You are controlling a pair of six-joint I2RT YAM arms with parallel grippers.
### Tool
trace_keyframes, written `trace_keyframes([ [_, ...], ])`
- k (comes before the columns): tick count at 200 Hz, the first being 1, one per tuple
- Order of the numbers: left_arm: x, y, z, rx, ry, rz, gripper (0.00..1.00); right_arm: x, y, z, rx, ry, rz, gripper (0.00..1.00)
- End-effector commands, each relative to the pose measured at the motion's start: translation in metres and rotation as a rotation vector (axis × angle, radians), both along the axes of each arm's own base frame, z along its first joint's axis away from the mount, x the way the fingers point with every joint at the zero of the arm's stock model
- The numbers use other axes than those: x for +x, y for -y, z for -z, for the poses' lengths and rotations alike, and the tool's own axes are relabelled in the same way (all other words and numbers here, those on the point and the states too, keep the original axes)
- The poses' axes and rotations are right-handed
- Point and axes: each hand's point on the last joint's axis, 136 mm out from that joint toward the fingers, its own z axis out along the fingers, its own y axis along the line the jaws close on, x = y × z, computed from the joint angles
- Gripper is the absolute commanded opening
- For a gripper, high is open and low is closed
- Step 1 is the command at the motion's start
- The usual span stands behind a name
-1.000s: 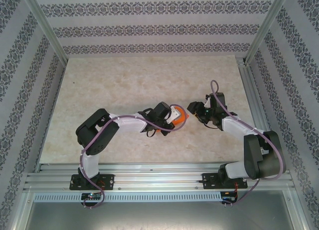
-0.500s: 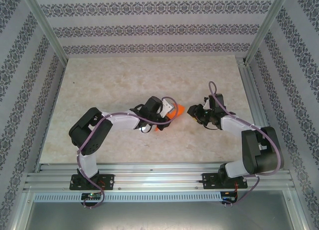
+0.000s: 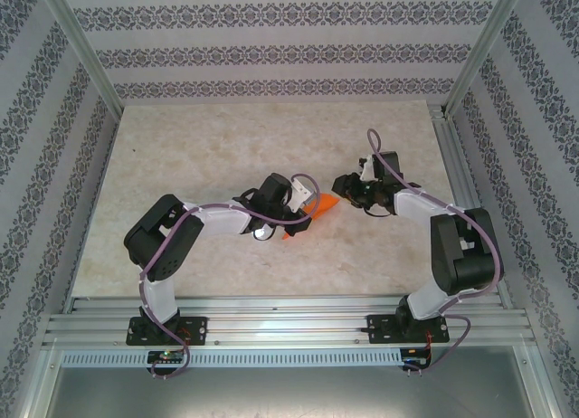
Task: Fold a paper plane with a square sheet of paper (fold left side to right side)
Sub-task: Turn over the paper at the center of the table.
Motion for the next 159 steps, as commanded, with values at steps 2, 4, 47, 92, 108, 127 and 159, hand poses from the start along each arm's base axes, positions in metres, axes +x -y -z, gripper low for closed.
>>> trace_keyframes([
  [2, -0.001, -0.002, 0.0, -0.015, 0.012, 0.012, 0.0, -0.002, -0.001, -0.001, -0.029, 0.029, -0.029, 0.43],
  [4, 0.0, -0.002, 0.0, -0.014, 0.013, 0.01, 0.0, -0.002, 0.0, -0.001, -0.031, 0.028, -0.024, 0.44],
  [47, -0.004, 0.002, 0.002, -0.036, -0.004, 0.029, 0.0, 0.008, -0.014, -0.006, 0.001, 0.012, -0.088, 0.29],
  [92, -0.006, 0.005, 0.003, -0.04, -0.014, 0.048, 0.0, 0.02, -0.036, 0.02, -0.045, -0.07, -0.143, 0.24],
  [108, -0.008, 0.006, 0.006, -0.037, -0.03, 0.06, 0.0, 0.021, -0.04, 0.026, -0.061, -0.083, -0.153, 0.22],
  [127, -0.011, 0.006, 0.01, -0.033, -0.05, 0.071, 0.0, 0.024, -0.032, 0.02, -0.1, -0.038, -0.134, 0.25],
  [159, -0.013, 0.007, 0.012, -0.033, -0.069, 0.078, 0.0, 0.019, -0.013, 0.006, -0.077, -0.01, -0.092, 0.32],
])
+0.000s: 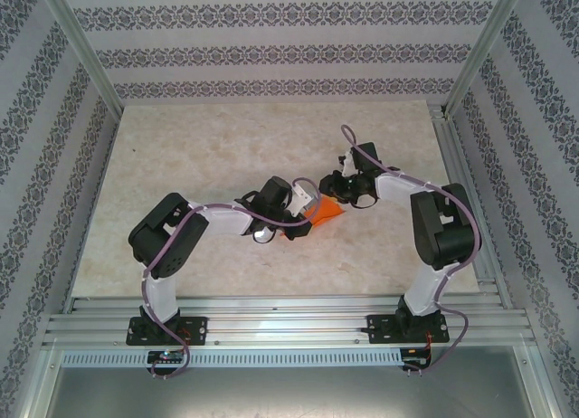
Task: Fold a paper plane with a square sheet of paper (fold left side to right side)
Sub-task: Turn over the paper at the center of the table.
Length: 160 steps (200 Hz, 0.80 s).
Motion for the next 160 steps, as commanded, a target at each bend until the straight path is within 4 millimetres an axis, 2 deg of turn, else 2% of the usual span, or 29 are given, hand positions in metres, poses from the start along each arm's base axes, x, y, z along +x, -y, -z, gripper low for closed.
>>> trace_keyframes([
  [1, 0.001, 0.004, -0.001, -0.016, -0.009, 0.026, 0.0, 0.002, 0.017, -0.018, 0.004, 0.059, 0.028, 0.32],
  [24, -0.001, 0.004, 0.003, -0.011, -0.023, 0.03, 0.0, -0.006, 0.005, -0.012, 0.018, 0.018, -0.038, 0.27],
  [63, -0.002, 0.004, -0.002, -0.02, -0.019, 0.032, 0.0, -0.009, -0.005, 0.006, -0.004, -0.036, -0.065, 0.25],
  [79, -0.003, 0.004, -0.003, -0.024, -0.023, 0.031, 0.0, -0.008, -0.003, 0.002, -0.009, -0.005, -0.054, 0.25],
  [107, -0.006, 0.0, 0.001, -0.016, -0.031, 0.023, 0.0, -0.009, 0.012, -0.023, -0.016, 0.059, -0.002, 0.32],
  [119, -0.006, -0.001, 0.001, -0.019, -0.028, 0.017, 0.0, -0.018, 0.021, -0.032, -0.032, 0.065, 0.024, 0.36],
  [135, -0.006, -0.001, -0.001, -0.024, -0.024, 0.016, 0.0, -0.035, 0.032, -0.032, -0.054, 0.032, 0.041, 0.4],
  [152, -0.006, 0.001, -0.004, -0.029, -0.021, 0.023, 0.0, -0.053, 0.033, -0.028, -0.02, -0.006, 0.051, 0.42],
  [160, -0.006, 0.002, -0.005, -0.033, -0.021, 0.029, 0.0, -0.059, 0.027, -0.031, 0.012, 0.002, 0.017, 0.42],
])
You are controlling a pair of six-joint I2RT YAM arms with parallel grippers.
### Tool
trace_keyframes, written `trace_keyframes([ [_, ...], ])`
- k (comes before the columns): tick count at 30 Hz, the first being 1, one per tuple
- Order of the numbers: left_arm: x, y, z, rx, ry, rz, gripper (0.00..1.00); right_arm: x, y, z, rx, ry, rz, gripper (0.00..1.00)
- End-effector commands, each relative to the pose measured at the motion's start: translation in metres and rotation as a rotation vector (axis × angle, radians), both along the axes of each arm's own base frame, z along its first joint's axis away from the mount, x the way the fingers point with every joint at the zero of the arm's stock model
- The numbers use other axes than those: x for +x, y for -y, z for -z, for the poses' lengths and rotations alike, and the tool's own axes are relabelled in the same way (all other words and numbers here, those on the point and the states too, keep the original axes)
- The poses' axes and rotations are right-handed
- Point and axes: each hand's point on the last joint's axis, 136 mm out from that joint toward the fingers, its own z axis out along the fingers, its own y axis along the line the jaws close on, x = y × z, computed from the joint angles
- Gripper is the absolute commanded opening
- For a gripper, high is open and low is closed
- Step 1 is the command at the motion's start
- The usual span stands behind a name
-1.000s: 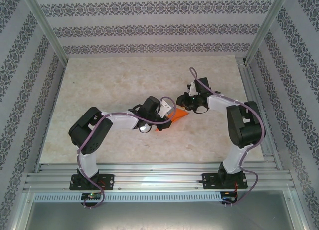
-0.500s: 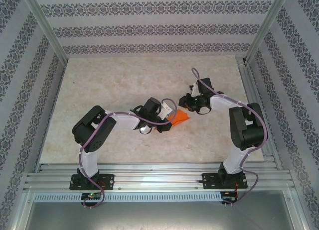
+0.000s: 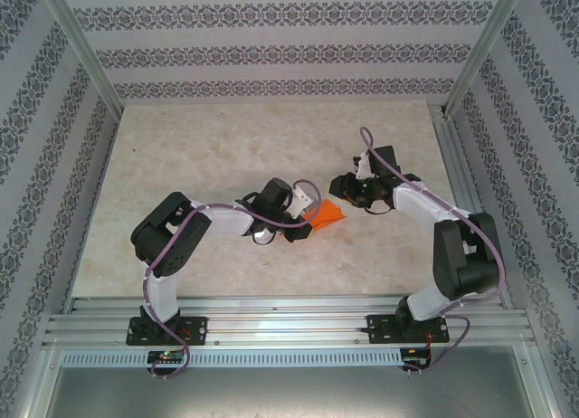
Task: Fold a paper plane with a square sheet of paper (fold left side to right side)
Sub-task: Turn over the paper at the center of the table.
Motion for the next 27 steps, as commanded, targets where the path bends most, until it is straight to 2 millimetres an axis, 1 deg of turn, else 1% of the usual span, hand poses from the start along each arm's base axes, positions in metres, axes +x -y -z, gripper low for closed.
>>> trace_keyframes([
  [1, 0.0, 0.002, -0.011, -0.033, 0.008, 0.012, 0.0, -0.026, 0.0, 0.009, 0.025, -0.048, -0.025, 0.42],
  [3, -0.001, 0.002, -0.012, -0.034, 0.007, 0.018, 0.0, -0.033, -0.005, 0.002, 0.003, 0.02, -0.108, 0.43],
  [5, -0.002, 0.002, -0.013, -0.032, 0.011, 0.027, 0.0, -0.035, -0.008, -0.012, -0.028, 0.138, -0.188, 0.44],
  [7, -0.001, -0.002, -0.013, -0.015, 0.023, 0.023, 0.0, -0.032, -0.01, -0.032, -0.043, 0.279, -0.229, 0.45],
  [9, -0.001, -0.005, -0.014, -0.008, 0.03, 0.019, 0.0, -0.032, -0.011, -0.047, -0.058, 0.386, -0.268, 0.45],
  [10, -0.001, -0.006, -0.014, -0.008, 0.031, 0.017, 0.0, -0.035, -0.012, -0.057, -0.079, 0.454, -0.317, 0.45],
  [13, -0.001, -0.007, -0.016, -0.011, 0.041, 0.022, 0.0, -0.044, -0.012, -0.074, -0.153, 0.613, -0.449, 0.46],
  [14, 0.0, -0.007, -0.017, -0.011, 0.045, 0.022, 0.0, -0.047, -0.012, -0.075, -0.181, 0.653, -0.486, 0.47],
  [16, 0.001, -0.008, -0.018, -0.012, 0.049, 0.023, 0.0, -0.057, -0.01, -0.071, -0.273, 0.729, -0.603, 0.47],
  [19, 0.003, -0.009, -0.02, -0.017, 0.052, 0.022, 0.0, -0.069, -0.003, -0.056, -0.374, 0.764, -0.737, 0.53],
  [20, 0.003, -0.01, -0.019, -0.016, 0.052, 0.022, 0.0, -0.069, 0.0, -0.051, -0.399, 0.766, -0.753, 0.55],
  [23, 0.003, -0.011, -0.018, -0.014, 0.054, 0.024, 0.0, -0.071, -0.005, -0.04, -0.385, 0.757, -0.809, 0.55],
  [24, 0.003, -0.011, -0.018, -0.017, 0.055, 0.024, 0.0, -0.07, -0.006, -0.034, -0.389, 0.751, -0.826, 0.55],
  [27, 0.003, -0.011, -0.017, -0.021, 0.062, 0.018, 0.0, -0.064, -0.002, -0.009, -0.478, 0.702, -0.88, 0.54],
])
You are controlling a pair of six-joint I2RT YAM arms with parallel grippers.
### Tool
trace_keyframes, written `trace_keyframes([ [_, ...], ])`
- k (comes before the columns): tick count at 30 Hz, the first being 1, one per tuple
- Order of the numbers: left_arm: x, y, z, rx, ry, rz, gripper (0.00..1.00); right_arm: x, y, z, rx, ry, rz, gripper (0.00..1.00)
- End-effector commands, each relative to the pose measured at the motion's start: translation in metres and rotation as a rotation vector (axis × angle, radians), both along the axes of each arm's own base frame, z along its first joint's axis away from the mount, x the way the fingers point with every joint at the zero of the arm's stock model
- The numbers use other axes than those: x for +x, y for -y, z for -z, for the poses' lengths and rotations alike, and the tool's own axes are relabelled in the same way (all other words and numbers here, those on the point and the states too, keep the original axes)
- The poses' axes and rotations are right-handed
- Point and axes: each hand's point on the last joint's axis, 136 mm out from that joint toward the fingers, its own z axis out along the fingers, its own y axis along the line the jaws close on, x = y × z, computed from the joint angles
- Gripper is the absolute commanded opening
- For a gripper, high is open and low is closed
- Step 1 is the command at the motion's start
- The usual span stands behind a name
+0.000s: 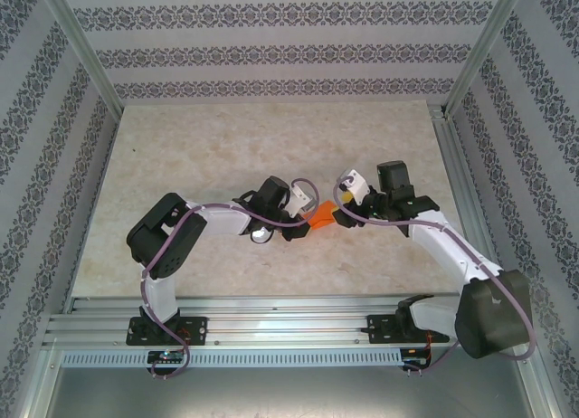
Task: Fold a paper plane with a square sheet of paper (fold left side to right side)
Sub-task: Turn over the paper at the center of the table.
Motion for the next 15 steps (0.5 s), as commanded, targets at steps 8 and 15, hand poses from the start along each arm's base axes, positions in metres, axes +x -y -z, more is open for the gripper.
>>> trace_keyframes([
  [8, 0.002, -0.008, -0.011, -0.032, 0.053, 0.0, 0.0, 0.002, -0.006, 0.064, -0.225, -0.02, -0.175, 0.53],
  [15, 0.003, -0.006, -0.017, -0.042, 0.058, 0.003, 0.0, 0.0, -0.011, 0.079, -0.258, -0.031, -0.206, 0.53],
])
